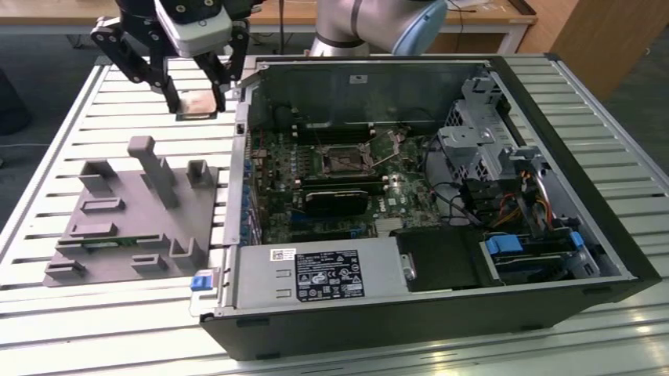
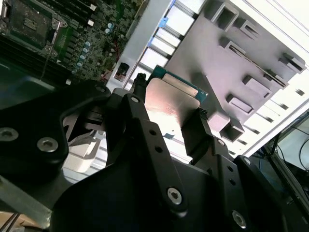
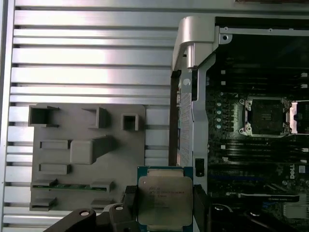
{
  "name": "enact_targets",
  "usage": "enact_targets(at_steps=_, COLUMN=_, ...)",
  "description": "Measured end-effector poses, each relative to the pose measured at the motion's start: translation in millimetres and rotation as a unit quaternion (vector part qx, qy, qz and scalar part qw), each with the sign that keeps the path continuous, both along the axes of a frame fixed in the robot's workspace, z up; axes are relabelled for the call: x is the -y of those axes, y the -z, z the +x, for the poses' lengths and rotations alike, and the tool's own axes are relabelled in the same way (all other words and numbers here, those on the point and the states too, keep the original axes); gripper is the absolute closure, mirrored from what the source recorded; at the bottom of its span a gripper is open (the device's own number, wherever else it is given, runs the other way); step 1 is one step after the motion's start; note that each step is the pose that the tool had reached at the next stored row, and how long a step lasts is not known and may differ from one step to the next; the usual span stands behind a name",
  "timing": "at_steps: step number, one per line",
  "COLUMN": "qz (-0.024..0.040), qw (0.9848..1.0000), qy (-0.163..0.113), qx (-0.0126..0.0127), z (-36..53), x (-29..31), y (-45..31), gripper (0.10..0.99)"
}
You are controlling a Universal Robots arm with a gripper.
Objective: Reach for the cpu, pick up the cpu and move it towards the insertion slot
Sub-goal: 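Pick up the cpu and move it towards the insertion slot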
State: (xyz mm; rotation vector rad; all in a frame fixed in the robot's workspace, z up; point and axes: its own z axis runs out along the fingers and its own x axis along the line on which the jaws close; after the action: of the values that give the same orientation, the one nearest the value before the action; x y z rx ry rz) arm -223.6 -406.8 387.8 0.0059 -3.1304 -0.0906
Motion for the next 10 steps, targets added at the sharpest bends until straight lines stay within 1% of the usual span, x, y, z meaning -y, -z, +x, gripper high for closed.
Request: enact_targets(at_steps=10, qz=0.0000, qw=1.0000, qy=0.000, qx=0.0000, z=13.5, x=0.0, y=0.1, gripper=0.545)
